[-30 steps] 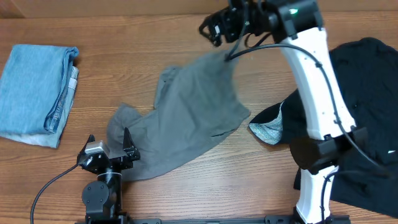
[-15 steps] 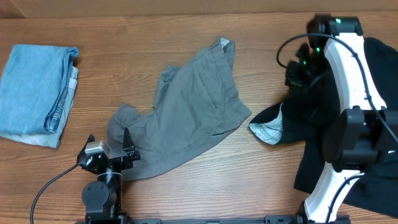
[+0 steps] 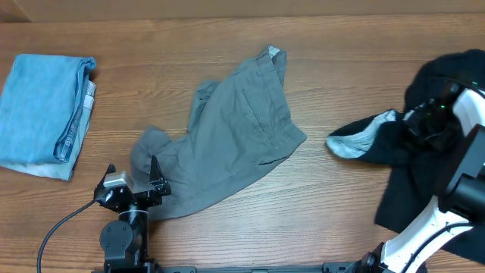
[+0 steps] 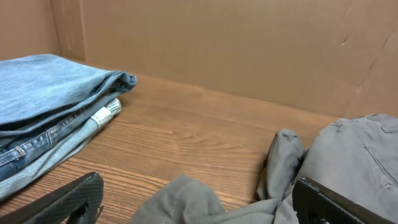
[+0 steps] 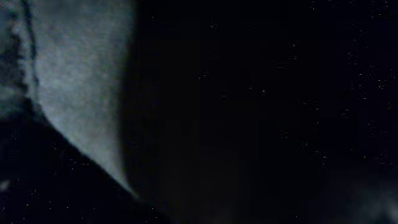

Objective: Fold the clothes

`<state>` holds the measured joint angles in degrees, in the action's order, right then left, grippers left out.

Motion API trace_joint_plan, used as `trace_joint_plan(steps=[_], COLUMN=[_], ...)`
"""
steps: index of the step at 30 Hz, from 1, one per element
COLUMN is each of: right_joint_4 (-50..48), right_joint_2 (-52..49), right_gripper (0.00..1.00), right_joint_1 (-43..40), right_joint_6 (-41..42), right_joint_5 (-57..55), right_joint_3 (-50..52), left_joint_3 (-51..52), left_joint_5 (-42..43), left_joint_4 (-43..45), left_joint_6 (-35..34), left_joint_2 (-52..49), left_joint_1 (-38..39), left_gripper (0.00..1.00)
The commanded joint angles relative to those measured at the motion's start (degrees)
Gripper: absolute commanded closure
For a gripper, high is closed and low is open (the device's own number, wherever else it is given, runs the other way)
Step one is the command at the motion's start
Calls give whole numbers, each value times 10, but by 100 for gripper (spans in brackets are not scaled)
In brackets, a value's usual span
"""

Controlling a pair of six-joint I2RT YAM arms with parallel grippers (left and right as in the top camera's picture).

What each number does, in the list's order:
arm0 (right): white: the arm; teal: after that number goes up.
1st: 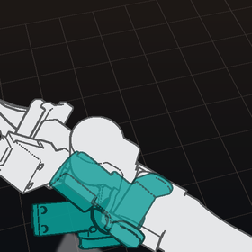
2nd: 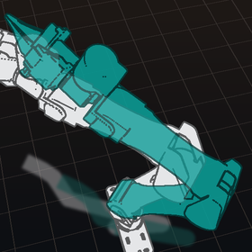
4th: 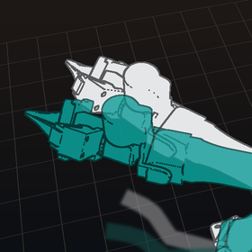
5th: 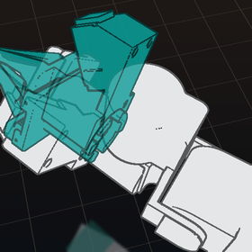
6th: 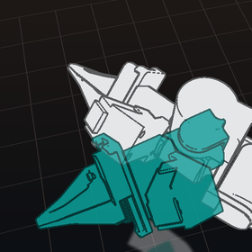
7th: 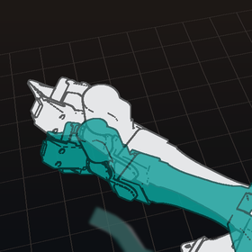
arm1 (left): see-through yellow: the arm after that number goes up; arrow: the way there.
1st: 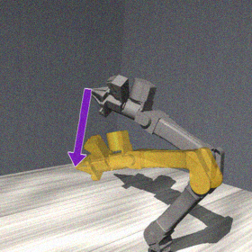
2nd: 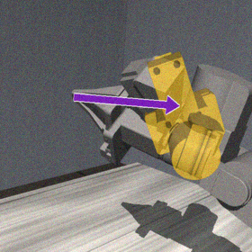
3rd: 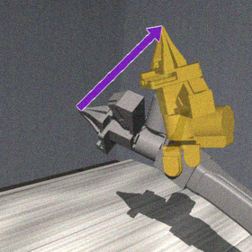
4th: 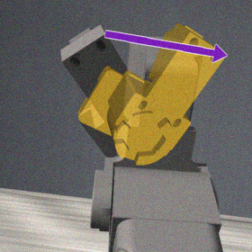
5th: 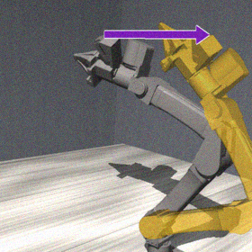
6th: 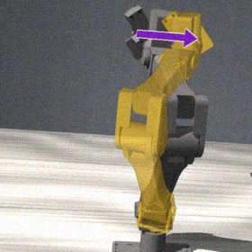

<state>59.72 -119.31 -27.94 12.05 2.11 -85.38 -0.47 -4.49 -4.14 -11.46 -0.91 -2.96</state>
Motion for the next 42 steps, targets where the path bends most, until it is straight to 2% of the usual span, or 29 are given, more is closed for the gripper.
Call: trace_joint_plan(steps=[1, 4, 7, 10, 11, 12, 13, 15, 16, 17, 18, 19, 21, 26, 29, 35, 37, 38, 39, 40, 42], right_joint_4=[-33, -49, -64, -52, -42, -28, -4, 80, 158, 235, 306, 359, 374, 337, 251, 148, 140, 139, 140, 143, 187], right_joint_2=[9, 9, 10, 10, 10, 10, 10, 11, 12, 14, 14, 14, 15, 14, 14, 14, 14, 15, 15, 16, 33], right_gripper=[96, 96, 96, 96, 96, 92, 80, 34, 28, 26, 24, 17, 0, 0, 0, 0, 5, 21, 64, 96, 96], right_joint_1=[-61, -107, -150, -161, -159, -156, -152, -149, -148, -148, -147, -144, -133, -128, -126, -118, -113, -110, -106, -103, -103], right_joint_6=[4, -3, -3, -13, -46, -50, -50, -49, -47, -33, -12, 2, 18, 83, 88, 94, 94, 91, 79, 70, 7], right_joint_5=[-96, -154, -156, -109, -58, -42, -25, 29, 74, 103, 104, 110, 114, 151, 148, 134, 134, 135, 135, 143, 203], right_joint_3=[3, 1, -28, -106, -151, -189, -234, -332, -394, -438, -463, -465, -422, -207, -70, 55, 64, 63, 62, 59, 0], left_joint_3=[2, 2, 2, 2, 2, 2, 2, 2, 2, 2, 2, 2, 2, 2, 2, 2, 2, 2, 2, 2, 2], left_joint_5=[5, 5, 5, 5, 5, 5, 5, 5, 5, 5, 5, 5, 5, 5, 5, 5, 5, 5, 5, 5, 5], left_joint_4=[1, 1, 1, 1, 1, 1, 1, 1, 1, 1, 1, 1, 1, 1, 1, 1, 1, 1, 1, 1, 1], left_joint_6=[12, 12, 12, 12, 12, 12, 12, 12, 12, 12, 12, 12, 12, 12, 12, 12, 12, 12, 12, 12, 12], left_joint_2=[3, 3, 3, 3, 3, 3, 3, 3, 3, 3, 3, 3, 3, 3, 3, 3, 3, 3, 3, 3, 3], left_joint_1=[3, 3, 3, 3, 3, 3, 3, 3, 3, 3, 3, 3, 3, 3, 3, 3, 3, 3, 3, 3, 3], left_gripper=[0, 0, 0, 0, 0, 0, 0, 0, 0, 0, 0, 0, 0, 0, 0, 0, 0, 0, 0, 0, 0])
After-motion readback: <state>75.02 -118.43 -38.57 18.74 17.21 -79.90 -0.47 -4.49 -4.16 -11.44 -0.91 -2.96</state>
